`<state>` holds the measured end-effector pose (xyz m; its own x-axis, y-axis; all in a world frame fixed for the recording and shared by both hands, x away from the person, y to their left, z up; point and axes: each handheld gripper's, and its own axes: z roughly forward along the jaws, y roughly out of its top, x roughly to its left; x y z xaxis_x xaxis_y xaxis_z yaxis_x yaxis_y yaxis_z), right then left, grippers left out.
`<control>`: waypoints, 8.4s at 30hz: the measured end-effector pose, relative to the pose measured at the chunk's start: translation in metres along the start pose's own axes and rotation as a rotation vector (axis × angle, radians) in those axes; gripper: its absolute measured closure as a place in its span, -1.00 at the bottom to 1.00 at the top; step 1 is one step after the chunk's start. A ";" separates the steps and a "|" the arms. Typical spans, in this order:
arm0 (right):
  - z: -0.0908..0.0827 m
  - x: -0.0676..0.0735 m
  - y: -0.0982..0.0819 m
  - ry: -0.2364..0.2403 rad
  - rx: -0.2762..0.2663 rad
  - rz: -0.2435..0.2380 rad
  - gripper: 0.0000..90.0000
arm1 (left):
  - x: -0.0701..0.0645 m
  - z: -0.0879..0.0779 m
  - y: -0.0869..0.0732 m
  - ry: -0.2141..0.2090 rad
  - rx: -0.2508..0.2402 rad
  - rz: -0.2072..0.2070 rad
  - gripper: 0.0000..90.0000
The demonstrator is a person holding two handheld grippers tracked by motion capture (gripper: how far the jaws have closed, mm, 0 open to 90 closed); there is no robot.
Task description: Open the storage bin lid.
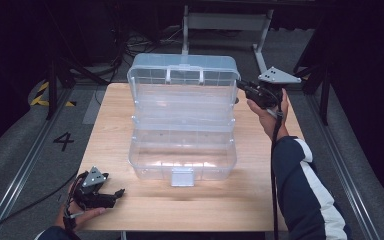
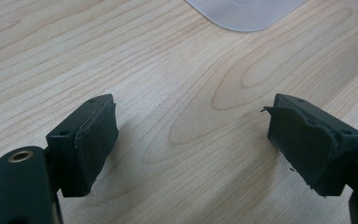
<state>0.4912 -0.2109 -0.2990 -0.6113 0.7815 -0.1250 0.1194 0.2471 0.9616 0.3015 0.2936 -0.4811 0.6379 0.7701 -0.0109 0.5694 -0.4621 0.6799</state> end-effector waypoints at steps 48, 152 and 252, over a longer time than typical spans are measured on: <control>0.051 -0.033 0.002 0.006 0.075 0.123 0.81 | 0.001 0.002 0.001 -0.005 -0.004 0.009 -0.67; 0.070 -0.040 -0.007 0.003 0.279 0.035 0.80 | 0.000 0.003 0.002 -0.003 -0.003 0.003 -0.66; -0.122 0.007 -0.161 -0.023 0.463 -0.106 -0.22 | 0.000 0.003 0.002 0.005 -0.007 0.007 -0.67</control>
<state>0.3721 -0.3150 -0.4253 -0.6217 0.7497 -0.2269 0.3970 0.5513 0.7338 0.3041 0.2914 -0.4817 0.6394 0.7689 -0.0023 0.5611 -0.4646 0.6850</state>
